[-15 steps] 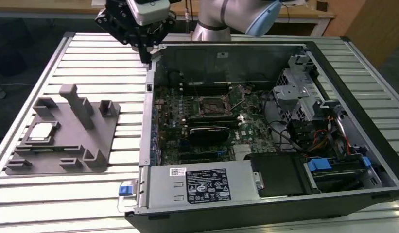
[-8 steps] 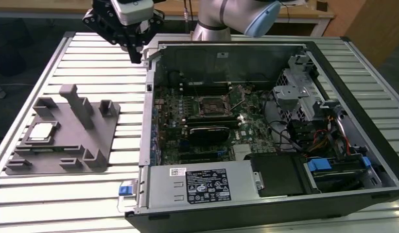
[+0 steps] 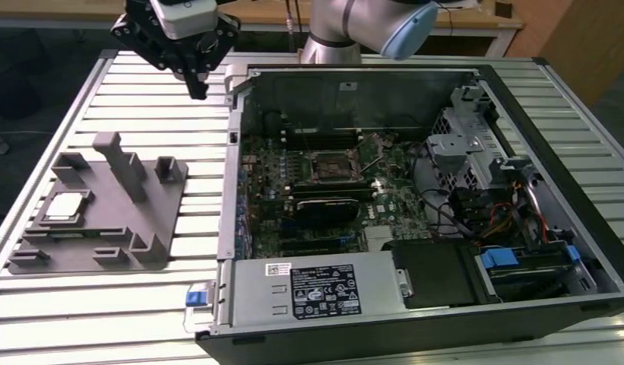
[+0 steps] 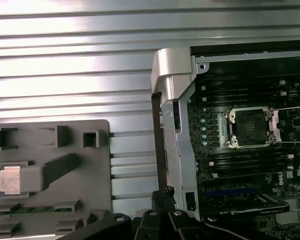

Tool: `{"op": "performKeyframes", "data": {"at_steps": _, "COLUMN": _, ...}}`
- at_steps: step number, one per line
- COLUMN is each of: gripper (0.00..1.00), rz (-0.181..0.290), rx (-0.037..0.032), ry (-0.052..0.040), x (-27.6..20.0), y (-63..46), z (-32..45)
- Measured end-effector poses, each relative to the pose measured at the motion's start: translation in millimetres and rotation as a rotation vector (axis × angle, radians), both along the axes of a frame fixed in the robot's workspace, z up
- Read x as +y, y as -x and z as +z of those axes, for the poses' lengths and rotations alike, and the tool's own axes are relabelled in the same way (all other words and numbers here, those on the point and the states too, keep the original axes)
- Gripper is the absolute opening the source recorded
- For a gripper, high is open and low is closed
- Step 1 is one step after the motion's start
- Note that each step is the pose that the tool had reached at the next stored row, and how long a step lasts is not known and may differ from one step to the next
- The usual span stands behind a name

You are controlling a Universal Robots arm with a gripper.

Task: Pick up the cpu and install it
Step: 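Reach for the cpu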

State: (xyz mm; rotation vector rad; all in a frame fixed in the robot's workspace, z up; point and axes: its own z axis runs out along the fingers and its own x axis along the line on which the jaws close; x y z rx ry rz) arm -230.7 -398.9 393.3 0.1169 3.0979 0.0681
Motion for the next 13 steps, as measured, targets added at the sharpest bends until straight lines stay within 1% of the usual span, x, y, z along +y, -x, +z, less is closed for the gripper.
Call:
{"op": "performKeyframes", "data": {"at_steps": 6, "gripper": 0.11, "rz": 0.000, "rx": -0.0020, "ry": -0.0001, "x": 0.0, "y": 16.7, "z": -0.1}}
{"op": "performKeyframes", "data": {"at_steps": 13, "gripper": 0.11, "rz": 0.000, "rx": -0.0053, "ry": 0.0000, "x": 0.0, "y": 45.1, "z": -0.3}}
